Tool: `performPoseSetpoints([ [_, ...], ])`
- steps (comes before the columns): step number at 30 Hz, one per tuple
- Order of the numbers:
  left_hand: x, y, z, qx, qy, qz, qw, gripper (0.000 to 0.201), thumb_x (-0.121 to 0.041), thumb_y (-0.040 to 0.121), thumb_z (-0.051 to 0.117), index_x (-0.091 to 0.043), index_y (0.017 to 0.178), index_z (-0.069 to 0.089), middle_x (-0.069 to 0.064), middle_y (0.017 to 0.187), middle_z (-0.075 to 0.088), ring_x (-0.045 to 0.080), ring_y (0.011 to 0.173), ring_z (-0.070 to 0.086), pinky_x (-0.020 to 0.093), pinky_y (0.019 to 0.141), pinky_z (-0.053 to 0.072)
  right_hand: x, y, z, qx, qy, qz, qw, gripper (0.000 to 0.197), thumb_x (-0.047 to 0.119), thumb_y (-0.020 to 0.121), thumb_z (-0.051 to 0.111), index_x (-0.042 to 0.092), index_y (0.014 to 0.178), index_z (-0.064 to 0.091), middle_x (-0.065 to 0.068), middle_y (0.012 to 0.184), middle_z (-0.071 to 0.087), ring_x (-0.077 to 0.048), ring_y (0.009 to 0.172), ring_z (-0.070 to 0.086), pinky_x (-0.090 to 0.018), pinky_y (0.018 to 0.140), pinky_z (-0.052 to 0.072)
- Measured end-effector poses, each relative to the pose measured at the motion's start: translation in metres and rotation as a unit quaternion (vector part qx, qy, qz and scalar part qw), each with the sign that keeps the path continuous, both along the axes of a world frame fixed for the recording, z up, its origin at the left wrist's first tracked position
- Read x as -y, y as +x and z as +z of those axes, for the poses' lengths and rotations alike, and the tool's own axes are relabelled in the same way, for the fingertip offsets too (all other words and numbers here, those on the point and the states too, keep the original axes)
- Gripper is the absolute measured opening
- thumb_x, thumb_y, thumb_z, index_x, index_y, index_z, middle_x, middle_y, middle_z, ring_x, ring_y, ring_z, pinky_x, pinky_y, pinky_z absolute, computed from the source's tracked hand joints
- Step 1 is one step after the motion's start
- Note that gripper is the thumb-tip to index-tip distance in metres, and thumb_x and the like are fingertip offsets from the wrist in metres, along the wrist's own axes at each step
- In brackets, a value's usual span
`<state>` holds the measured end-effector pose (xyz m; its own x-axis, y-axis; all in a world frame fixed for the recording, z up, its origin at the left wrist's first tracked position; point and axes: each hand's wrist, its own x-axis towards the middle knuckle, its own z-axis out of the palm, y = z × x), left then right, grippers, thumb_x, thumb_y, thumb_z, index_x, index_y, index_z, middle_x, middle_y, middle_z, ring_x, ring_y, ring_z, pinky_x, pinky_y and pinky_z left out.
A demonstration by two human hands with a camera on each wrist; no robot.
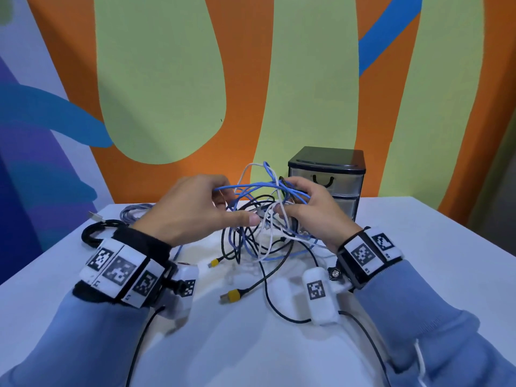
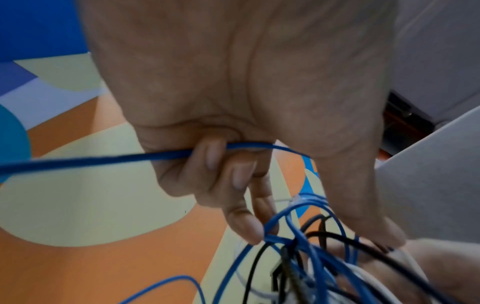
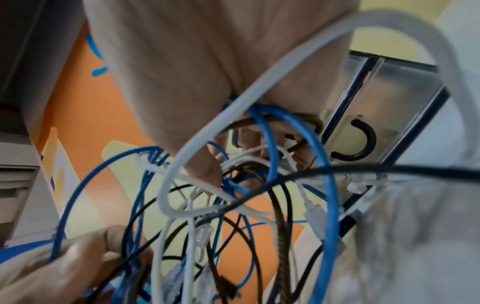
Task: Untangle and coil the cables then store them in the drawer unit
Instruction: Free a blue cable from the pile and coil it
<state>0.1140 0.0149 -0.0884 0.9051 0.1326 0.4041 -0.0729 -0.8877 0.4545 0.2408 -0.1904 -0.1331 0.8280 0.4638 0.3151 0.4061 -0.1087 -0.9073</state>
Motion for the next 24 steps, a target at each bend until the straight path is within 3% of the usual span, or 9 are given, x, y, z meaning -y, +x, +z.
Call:
performPoseSetpoints([
  [4,0.004,0.004,-0.005,-0.026,0.016,0.022,0.999,0.044,-0.057,0.069,0.093,-0.031,0.092,0.066,-0.005,0.09,0.069,0.011,0.075,0.06,0.032,0.062,0.041,0.0,-0.005,0.002,-0.002,0.042,-0.013,0.999,0.041,-0.002,0.091,0.073,0.035,0.106,0.065,-0.003,0.097,0.069,-0.015,0.073,0.065,-0.03,0.067,0.051],
  [7,0.004,0.007,-0.008,0.0,0.017,0.033,0.999,0.033,-0.041,0.079,0.089,-0.033,0.1,0.065,-0.005,0.093,0.068,0.008,0.067,0.051,0.032,0.058,0.036,0.001,-0.006,0.003,0.0,0.045,0.002,0.999,0.04,-0.002,0.092,0.073,0.03,0.114,0.064,0.002,0.095,0.066,-0.004,0.062,0.058,-0.017,0.057,0.046],
  [10,0.002,0.013,-0.012,0.038,0.03,0.052,0.997,0.031,-0.03,0.083,0.082,-0.037,0.11,0.07,0.0,0.101,0.065,0.021,0.088,0.056,0.036,0.066,0.036,-0.002,-0.004,0.001,0.002,0.053,0.009,0.999,0.053,-0.006,0.086,0.076,0.036,0.116,0.064,0.006,0.116,0.064,-0.006,0.095,0.065,-0.025,0.09,0.054],
  [12,0.0,0.015,-0.014,0.022,0.063,0.061,0.996,0.02,-0.029,0.085,0.08,-0.04,0.099,0.07,0.003,0.098,0.057,0.029,0.098,0.055,0.036,0.064,0.033,-0.001,-0.007,0.004,0.008,0.054,0.025,0.998,0.058,-0.01,0.086,0.072,0.039,0.116,0.065,0.006,0.115,0.063,-0.007,0.092,0.07,-0.025,0.087,0.052],
  [14,-0.003,0.014,-0.015,-0.011,0.082,0.07,0.994,0.023,-0.035,0.085,0.082,-0.042,0.078,0.061,-0.003,0.087,0.045,0.033,0.088,0.055,0.033,0.056,0.027,0.001,-0.008,0.005,0.013,0.052,0.031,0.998,0.06,-0.015,0.086,0.066,0.037,0.117,0.067,0.002,0.113,0.063,-0.014,0.089,0.073,-0.019,0.075,0.05],
  [17,-0.005,0.015,-0.019,-0.027,0.086,0.071,0.993,0.031,-0.042,0.084,0.082,-0.04,0.063,0.059,-0.005,0.071,0.028,0.034,0.079,0.055,0.034,0.051,0.022,0.0,-0.01,0.005,0.017,0.066,0.024,0.997,0.058,-0.015,0.086,0.06,0.034,0.116,0.068,-0.007,0.124,0.067,-0.033,0.099,0.073,-0.04,0.094,0.056],
  [18,-0.004,0.015,-0.019,-0.03,0.084,0.075,0.993,0.03,-0.042,0.085,0.081,-0.037,0.063,0.061,-0.004,0.069,0.026,0.032,0.075,0.054,0.034,0.051,0.021,-0.001,-0.01,0.005,0.013,0.074,0.024,0.997,0.056,-0.015,0.087,0.058,0.032,0.117,0.068,-0.01,0.125,0.068,-0.031,0.096,0.073,-0.041,0.094,0.055],
  [21,-0.003,0.016,-0.019,-0.024,0.082,0.07,0.994,0.028,-0.043,0.088,0.08,-0.033,0.068,0.063,-0.003,0.07,0.035,0.019,0.058,0.039,0.034,0.051,0.022,-0.001,-0.009,0.006,0.007,0.081,0.032,0.996,0.049,-0.012,0.094,0.055,0.026,0.124,0.065,-0.012,0.119,0.067,-0.012,0.077,0.071,-0.021,0.075,0.052],
  [24,0.0,0.016,-0.016,0.005,0.028,0.009,1.0,0.028,-0.043,0.09,0.081,-0.036,0.067,0.066,0.004,0.069,0.05,0.016,0.056,0.036,0.034,0.053,0.026,0.0,-0.005,0.004,0.047,0.06,0.022,0.997,0.041,0.002,0.093,0.075,0.025,0.126,0.069,-0.002,0.113,0.074,-0.01,0.091,0.071,-0.03,0.083,0.058],
])
